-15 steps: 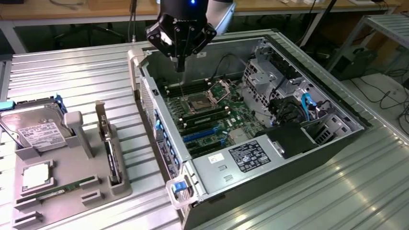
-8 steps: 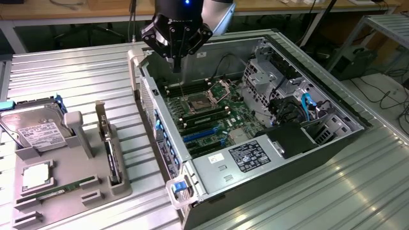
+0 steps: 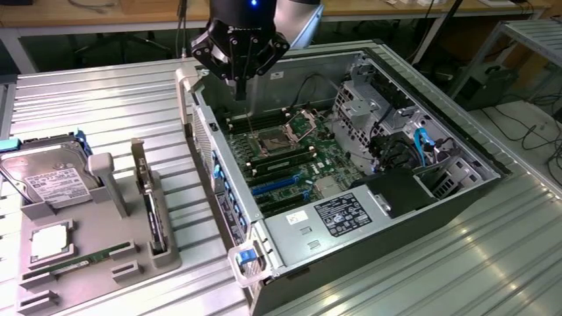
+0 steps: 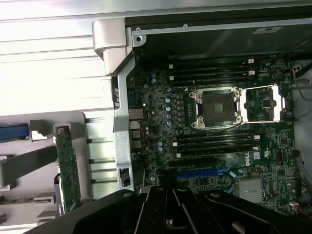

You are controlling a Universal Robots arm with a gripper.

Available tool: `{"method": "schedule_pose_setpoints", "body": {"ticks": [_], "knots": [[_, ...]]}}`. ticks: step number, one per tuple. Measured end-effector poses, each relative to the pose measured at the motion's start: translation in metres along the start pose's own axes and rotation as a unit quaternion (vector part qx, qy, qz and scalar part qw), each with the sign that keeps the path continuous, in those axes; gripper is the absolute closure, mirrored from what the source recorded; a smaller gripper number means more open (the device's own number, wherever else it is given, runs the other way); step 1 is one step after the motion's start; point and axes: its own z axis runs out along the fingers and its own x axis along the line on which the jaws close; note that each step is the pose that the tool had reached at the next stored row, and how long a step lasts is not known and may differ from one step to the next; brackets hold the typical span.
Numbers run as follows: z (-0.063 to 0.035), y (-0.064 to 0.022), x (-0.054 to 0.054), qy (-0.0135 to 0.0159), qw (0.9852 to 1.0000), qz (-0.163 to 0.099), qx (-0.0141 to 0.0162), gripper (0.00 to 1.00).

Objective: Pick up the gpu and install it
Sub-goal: 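Reach for the gpu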

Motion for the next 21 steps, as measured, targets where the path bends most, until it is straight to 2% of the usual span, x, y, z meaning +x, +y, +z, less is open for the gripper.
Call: {"method": "schedule_pose_setpoints", "body": {"ticks": [21], "knots": [[-0.0003, -0.0010, 0.012, 0.0000, 1.0000, 0.000, 0.0000, 0.89]]}}
